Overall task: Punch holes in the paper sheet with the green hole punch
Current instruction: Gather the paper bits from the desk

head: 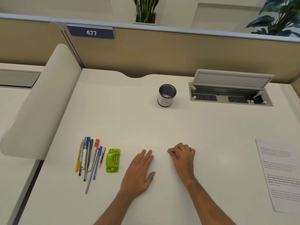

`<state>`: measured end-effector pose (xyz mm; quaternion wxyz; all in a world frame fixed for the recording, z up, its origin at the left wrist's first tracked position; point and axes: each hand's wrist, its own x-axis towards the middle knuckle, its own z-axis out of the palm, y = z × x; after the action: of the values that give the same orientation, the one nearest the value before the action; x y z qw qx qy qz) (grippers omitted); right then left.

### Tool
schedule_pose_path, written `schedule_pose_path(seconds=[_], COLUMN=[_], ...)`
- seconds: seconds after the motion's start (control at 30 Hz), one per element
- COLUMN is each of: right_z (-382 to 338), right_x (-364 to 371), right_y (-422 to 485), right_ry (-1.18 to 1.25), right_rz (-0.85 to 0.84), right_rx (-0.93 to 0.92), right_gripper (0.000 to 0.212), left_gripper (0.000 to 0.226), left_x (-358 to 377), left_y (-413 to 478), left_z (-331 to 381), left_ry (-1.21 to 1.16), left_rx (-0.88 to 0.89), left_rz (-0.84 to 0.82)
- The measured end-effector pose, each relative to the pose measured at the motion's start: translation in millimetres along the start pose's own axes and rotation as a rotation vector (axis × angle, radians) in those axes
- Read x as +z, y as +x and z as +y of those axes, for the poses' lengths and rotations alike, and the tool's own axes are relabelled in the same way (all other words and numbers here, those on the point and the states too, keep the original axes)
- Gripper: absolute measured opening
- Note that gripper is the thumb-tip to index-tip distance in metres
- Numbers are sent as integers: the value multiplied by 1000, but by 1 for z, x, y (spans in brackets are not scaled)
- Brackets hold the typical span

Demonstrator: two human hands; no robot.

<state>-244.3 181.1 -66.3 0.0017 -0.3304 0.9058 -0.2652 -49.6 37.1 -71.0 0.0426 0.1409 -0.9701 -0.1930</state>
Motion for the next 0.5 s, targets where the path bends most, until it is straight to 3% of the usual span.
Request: schedule_pose_path(seconds=[0.27, 0.5], right_z=[1, -2], right_x=[8, 9], right_y=[3, 11], right_ry=[-229, -226], right_rz=[58, 5], right_rx=[-203, -170], right_gripper=[16, 18], left_gripper=[62, 62], left_x=[1, 1], left_y=[0, -1], left_z=[0, 0], left_ry=[-2, -2], left_rx=[1, -4], left_rz=[5, -2])
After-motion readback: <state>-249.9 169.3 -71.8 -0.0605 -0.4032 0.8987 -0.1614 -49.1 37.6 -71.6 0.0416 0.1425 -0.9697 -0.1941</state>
